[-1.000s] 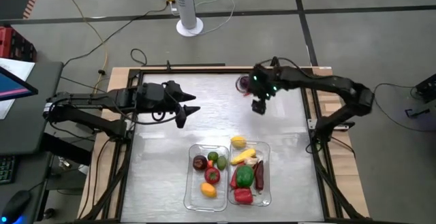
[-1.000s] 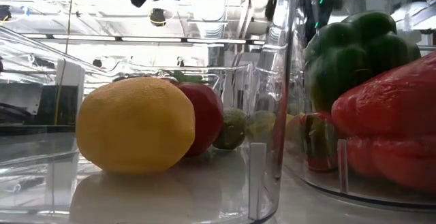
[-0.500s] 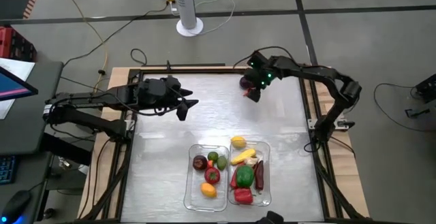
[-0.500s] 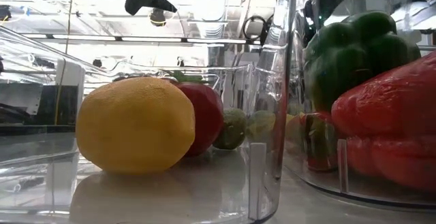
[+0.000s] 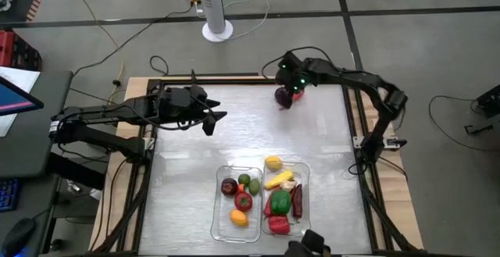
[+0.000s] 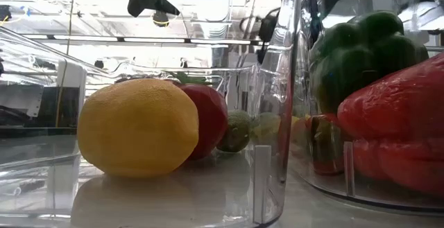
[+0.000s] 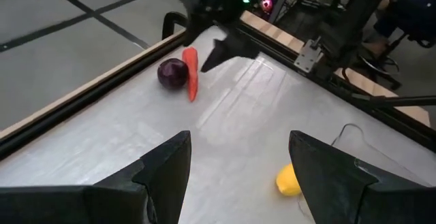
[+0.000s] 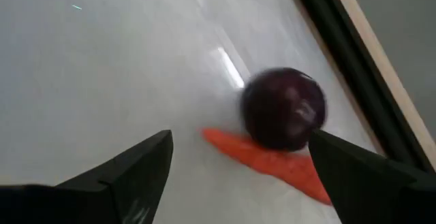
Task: Sort produce into baskets
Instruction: Put the carrot into the right transparent bin
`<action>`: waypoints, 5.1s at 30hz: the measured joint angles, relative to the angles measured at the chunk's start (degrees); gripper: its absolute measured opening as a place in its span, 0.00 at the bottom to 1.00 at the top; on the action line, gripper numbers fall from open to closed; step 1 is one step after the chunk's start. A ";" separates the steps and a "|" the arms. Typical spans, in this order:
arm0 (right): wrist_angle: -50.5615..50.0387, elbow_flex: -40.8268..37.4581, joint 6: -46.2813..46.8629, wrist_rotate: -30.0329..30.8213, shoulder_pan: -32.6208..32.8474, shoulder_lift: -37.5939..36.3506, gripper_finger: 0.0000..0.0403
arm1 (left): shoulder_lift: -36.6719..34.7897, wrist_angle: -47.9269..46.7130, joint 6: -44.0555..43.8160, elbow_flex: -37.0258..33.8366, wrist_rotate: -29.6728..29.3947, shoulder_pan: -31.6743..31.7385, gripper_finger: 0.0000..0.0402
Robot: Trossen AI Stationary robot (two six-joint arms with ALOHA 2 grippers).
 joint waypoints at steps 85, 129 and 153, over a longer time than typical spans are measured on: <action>6.93 -12.66 -41.56 -9.65 -15.53 2.91 0.82 | 0.28 -1.05 -2.53 0.00 -0.63 1.31 0.58; -20.94 -14.02 -16.47 -5.59 2.75 -6.54 0.38 | 0.63 1.30 -1.41 2.35 0.55 1.31 0.58; -0.31 -13.89 37.03 -9.73 48.96 -23.53 0.47 | 3.96 3.11 -2.70 2.40 6.15 -0.09 0.58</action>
